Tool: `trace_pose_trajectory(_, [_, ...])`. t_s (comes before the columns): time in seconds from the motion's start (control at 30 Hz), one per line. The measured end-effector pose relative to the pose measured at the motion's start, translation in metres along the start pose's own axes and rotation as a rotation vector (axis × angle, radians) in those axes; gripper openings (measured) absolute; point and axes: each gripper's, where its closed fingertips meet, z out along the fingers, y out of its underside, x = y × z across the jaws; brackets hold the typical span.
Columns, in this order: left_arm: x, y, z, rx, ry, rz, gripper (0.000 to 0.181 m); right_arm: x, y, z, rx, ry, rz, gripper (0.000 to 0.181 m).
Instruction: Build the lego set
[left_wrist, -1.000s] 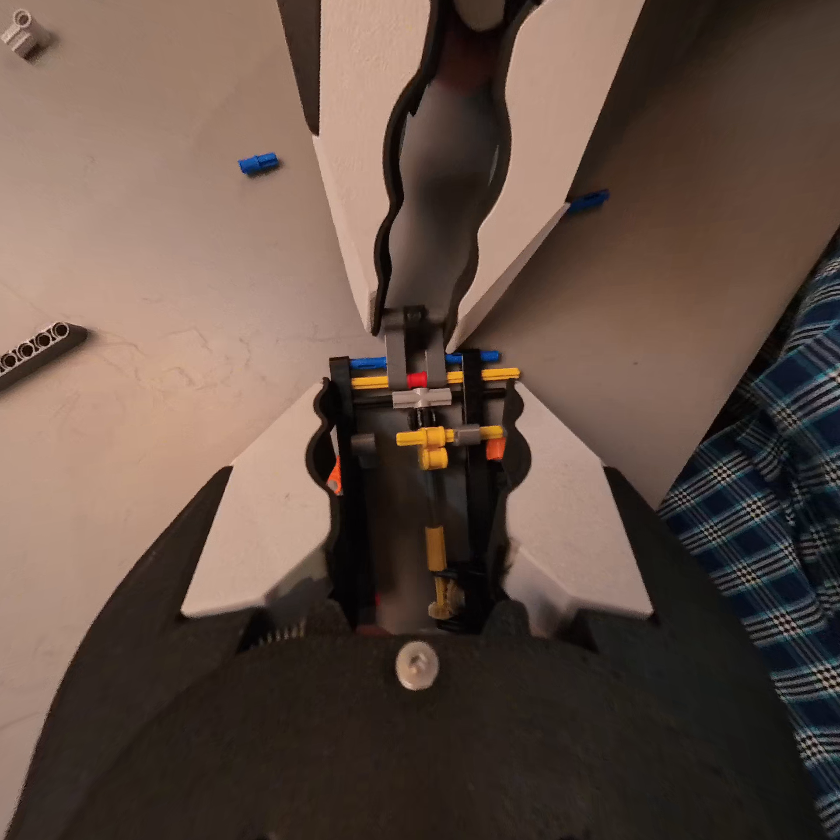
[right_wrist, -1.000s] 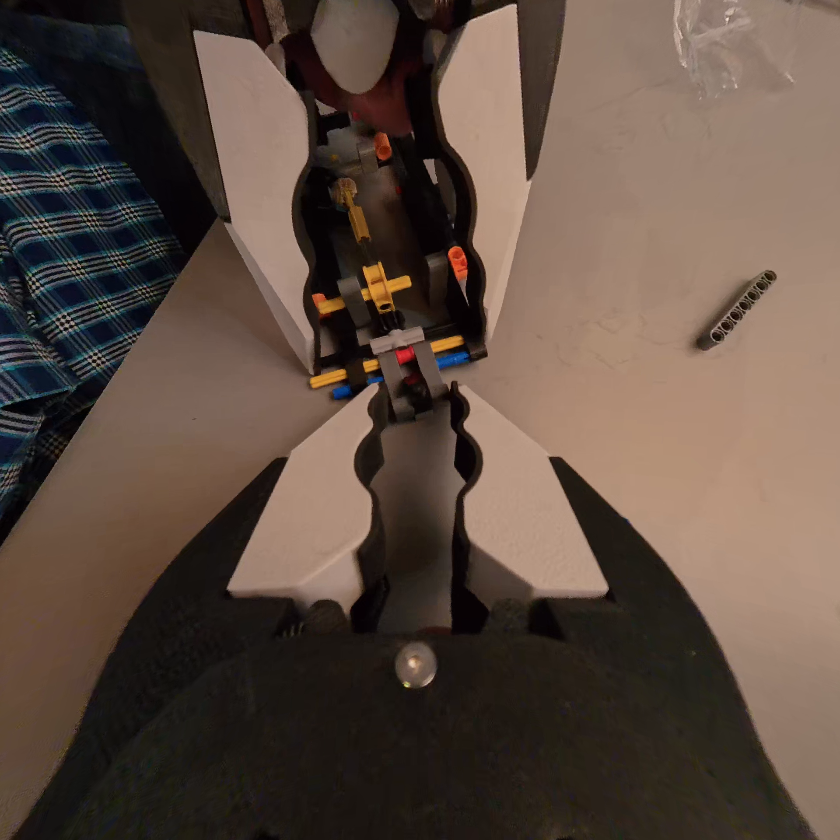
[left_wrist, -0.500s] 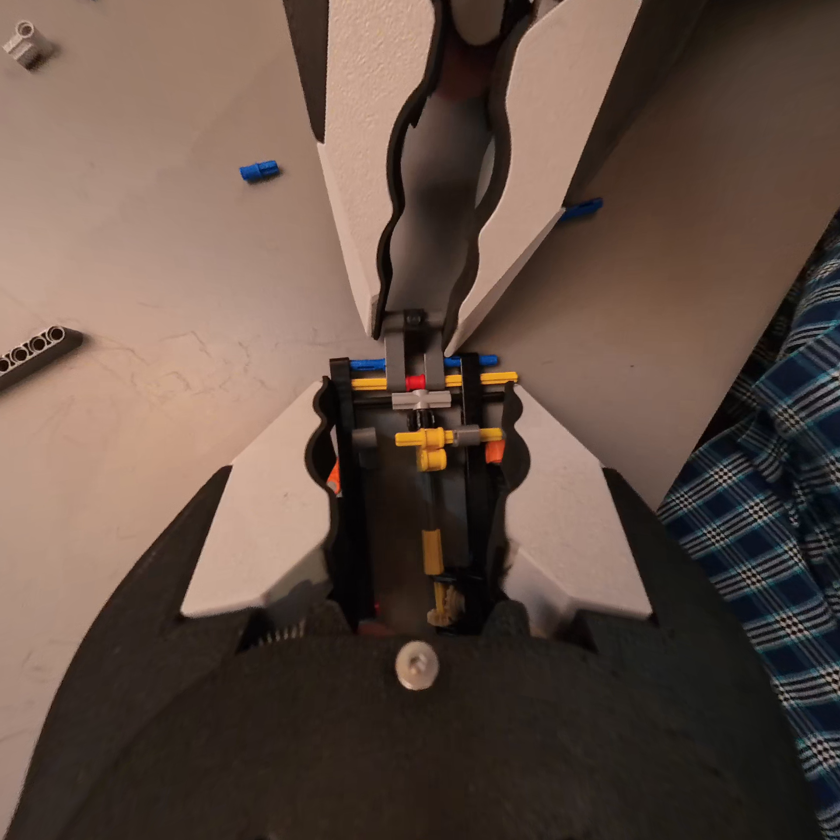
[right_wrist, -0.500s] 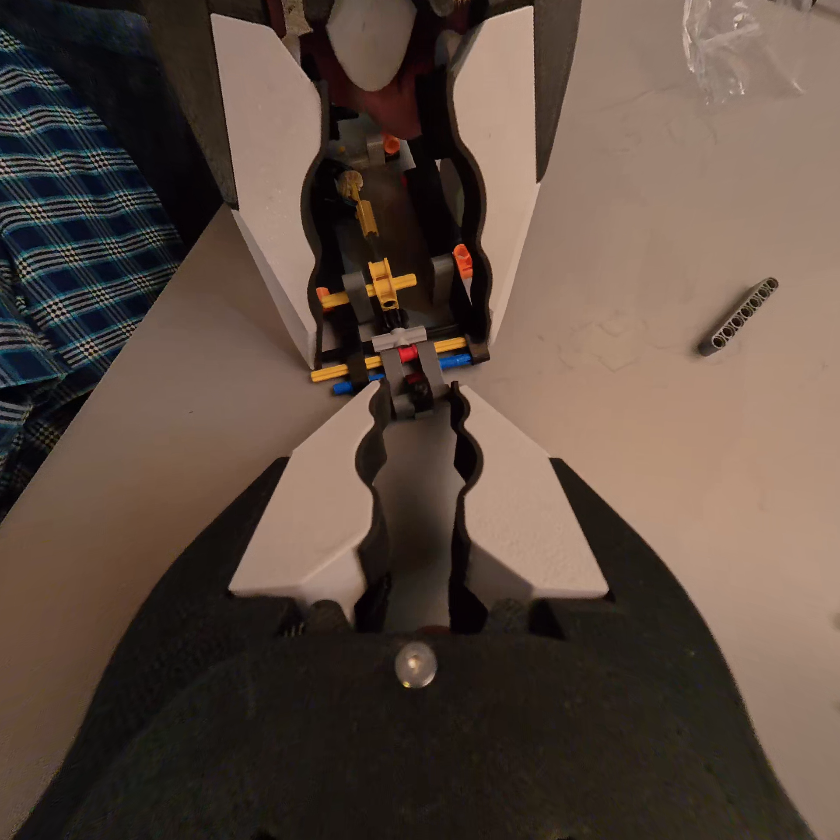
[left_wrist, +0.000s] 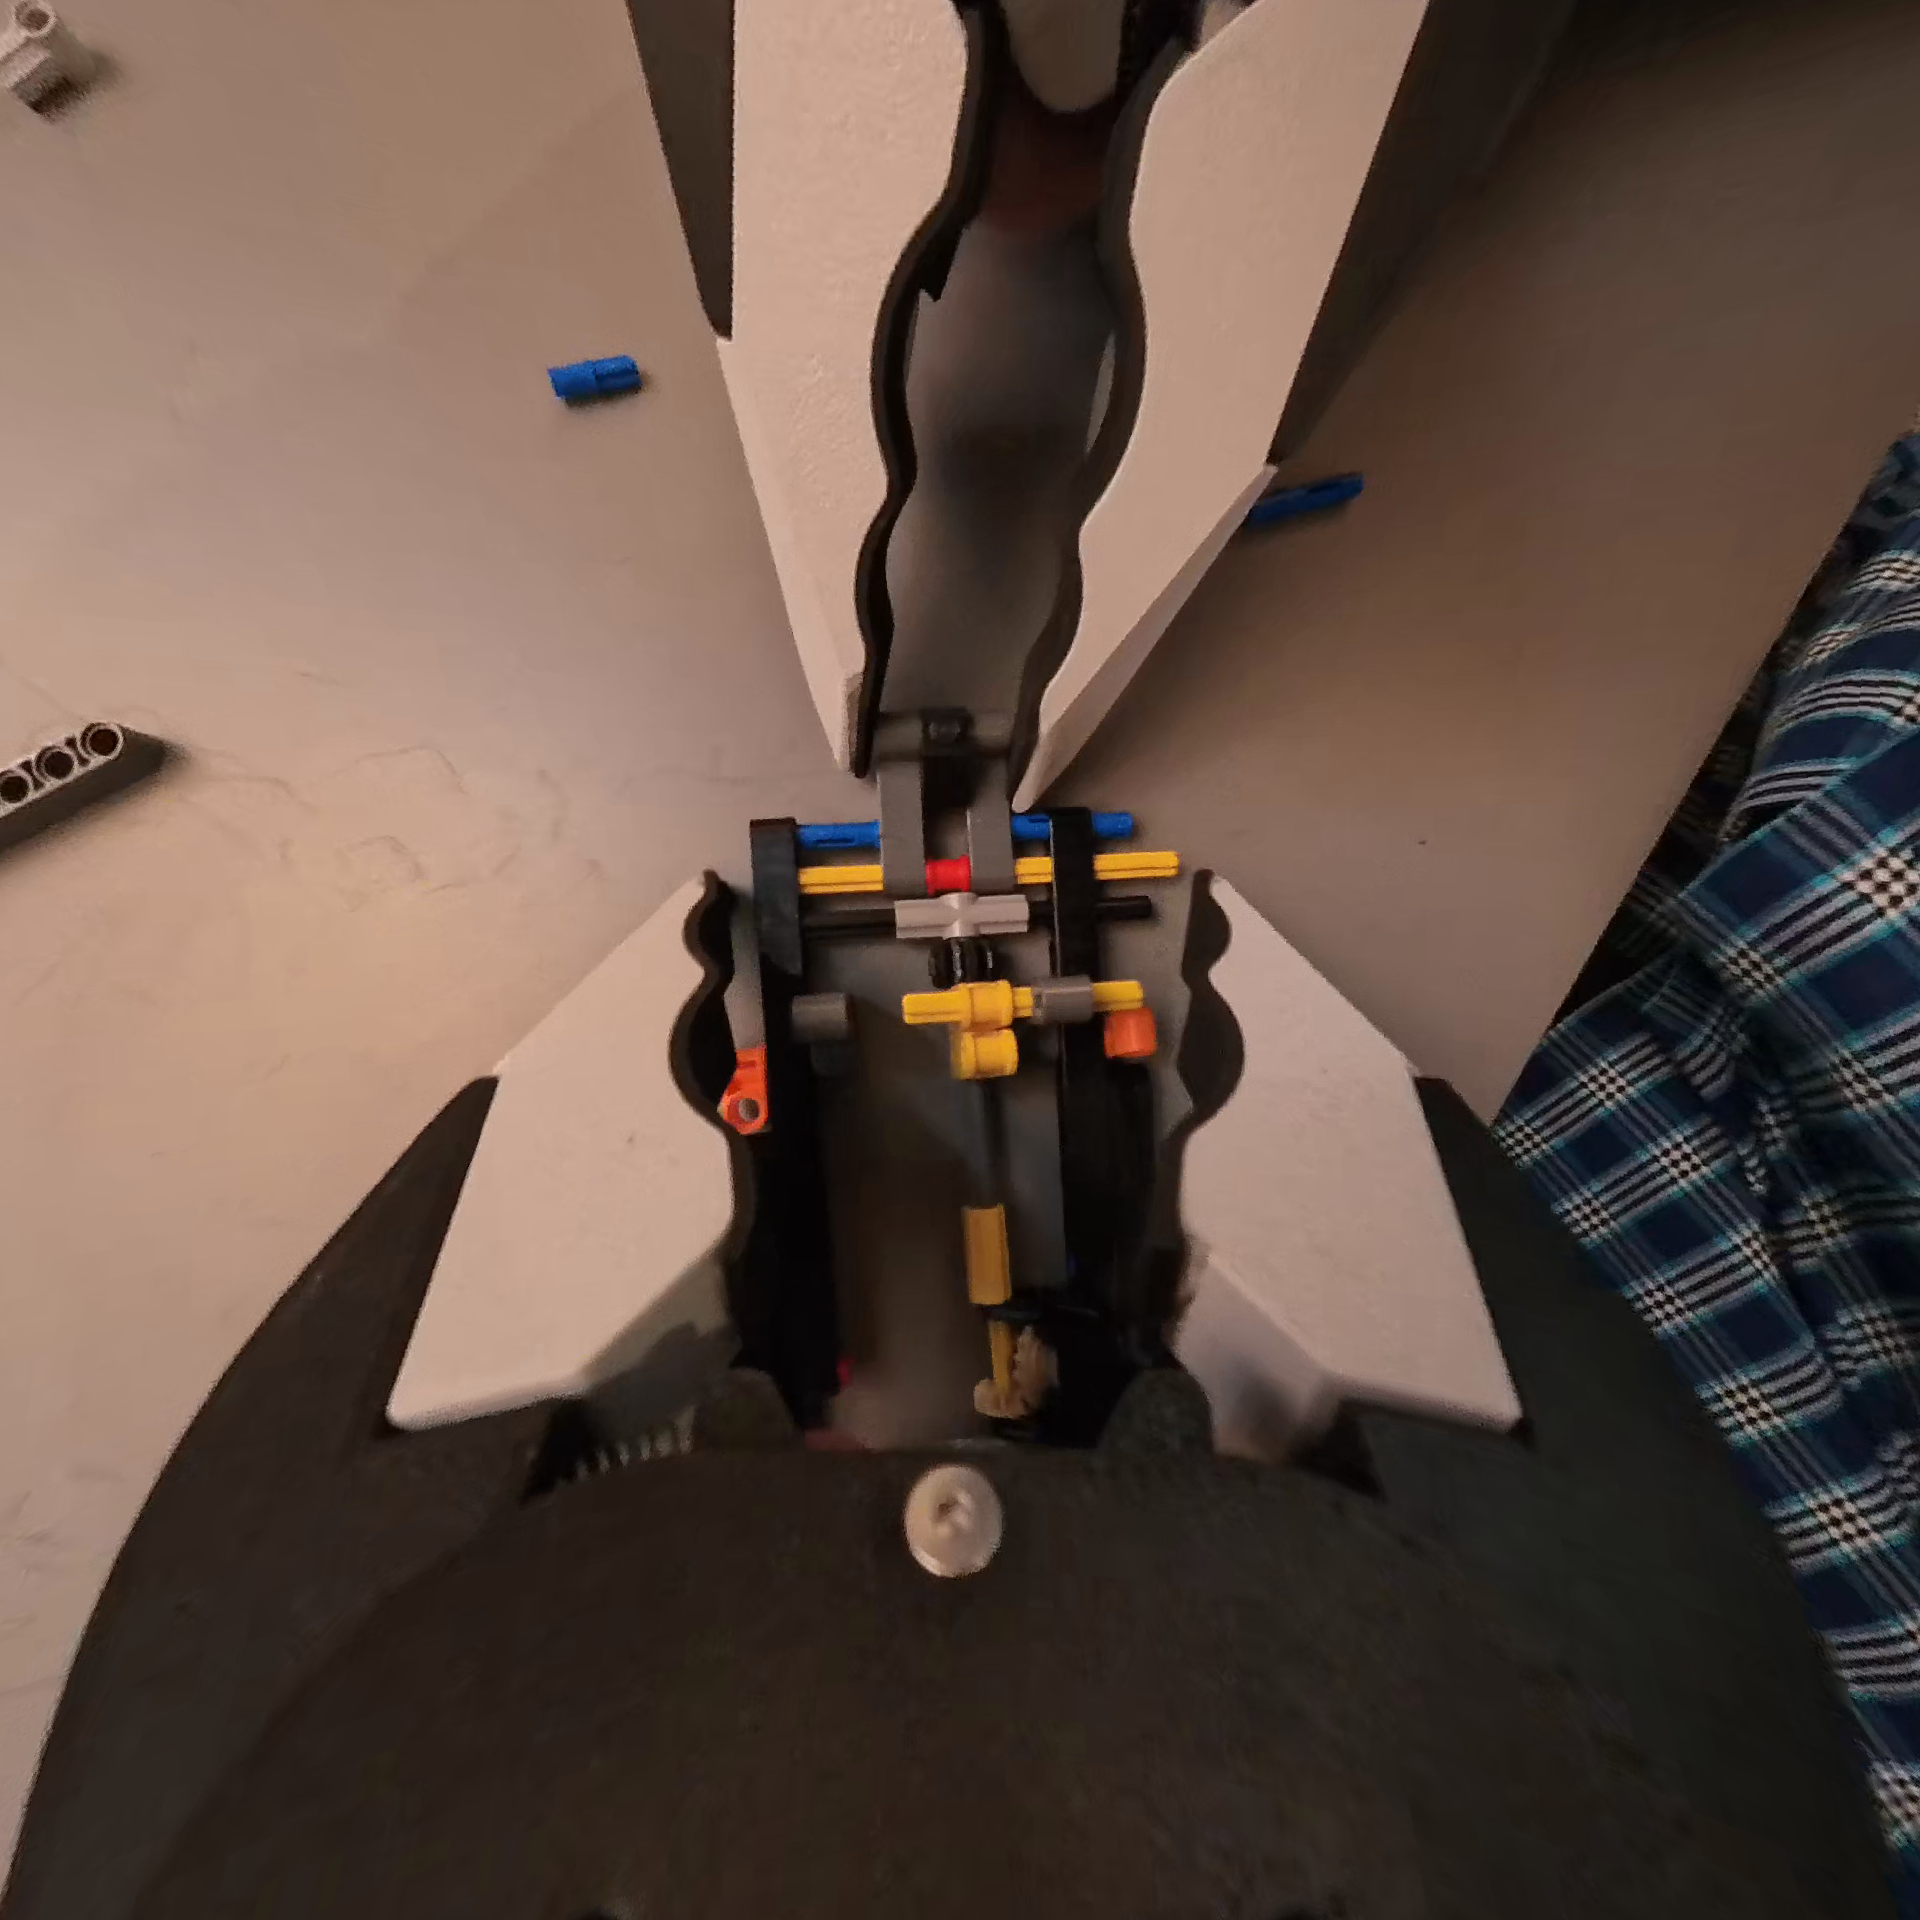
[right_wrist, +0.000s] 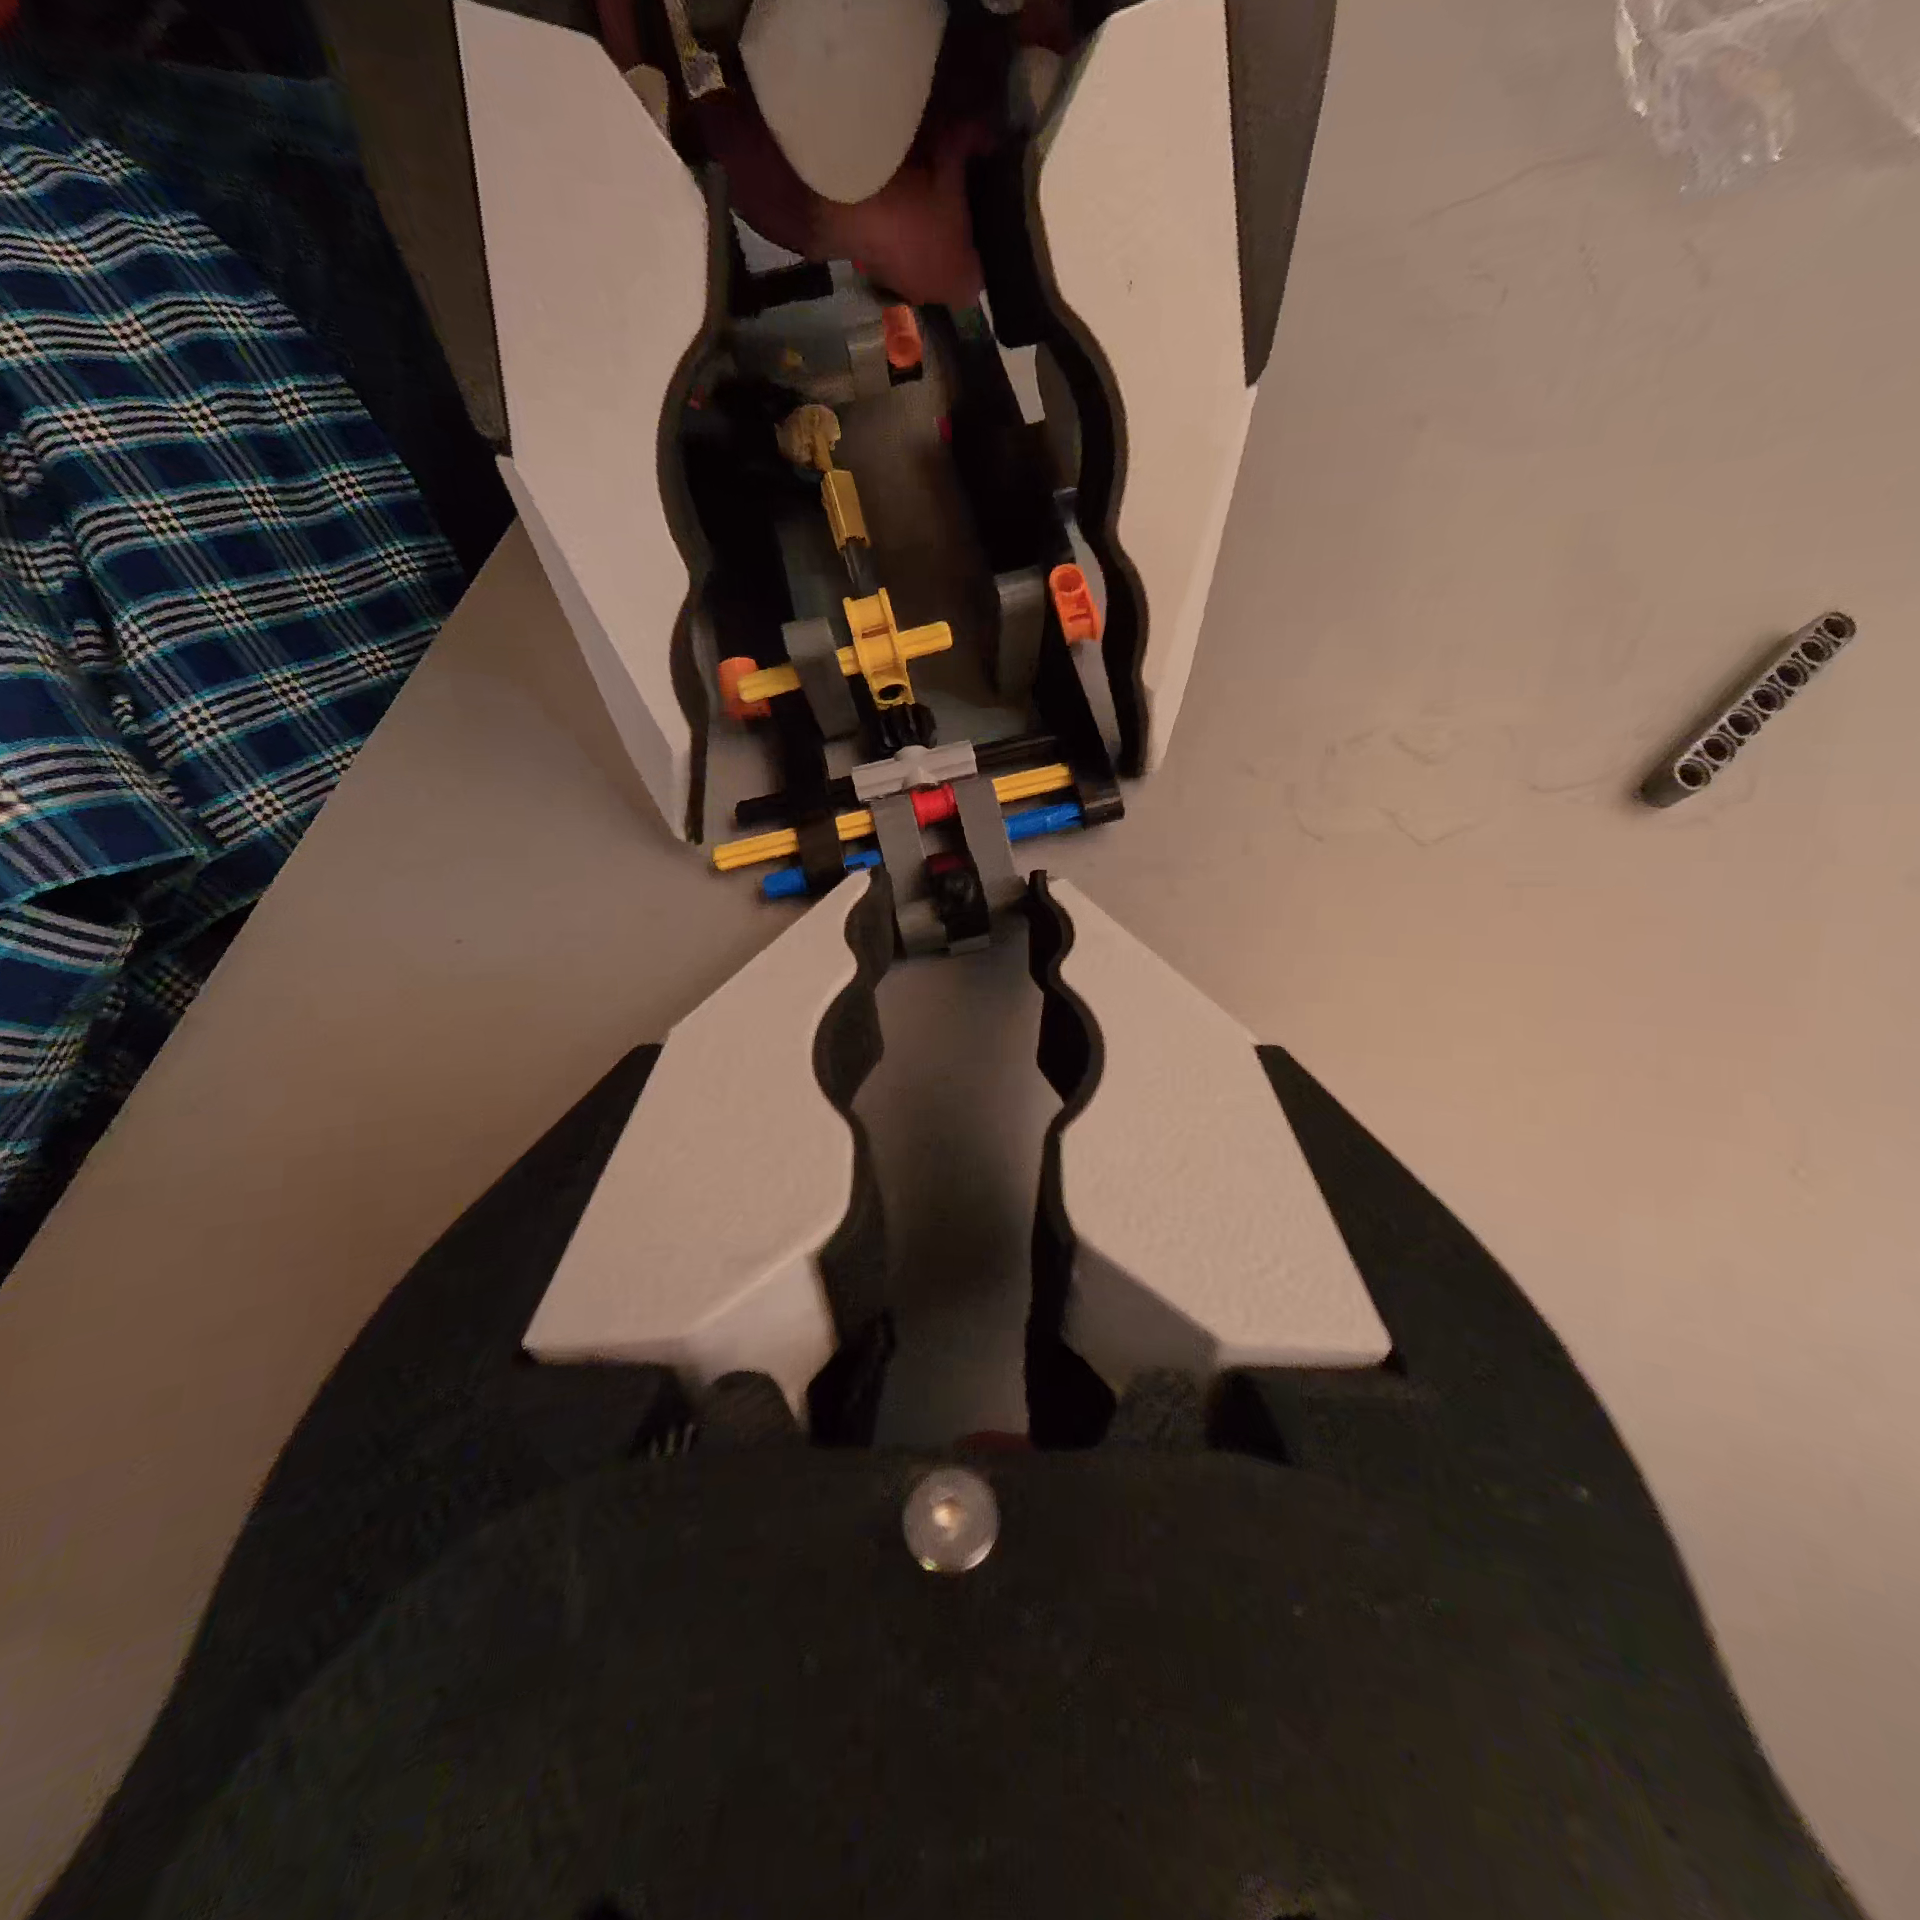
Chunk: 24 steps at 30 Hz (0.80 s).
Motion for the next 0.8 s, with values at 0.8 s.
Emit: trace_pose_trajectory(0.8, [-0.0022,-0.0045,0.0025,0.095,-0.014,-0.027,0.076,0.0023,-0.0017,0.004,0.0,0.022,-0.048,0.024])
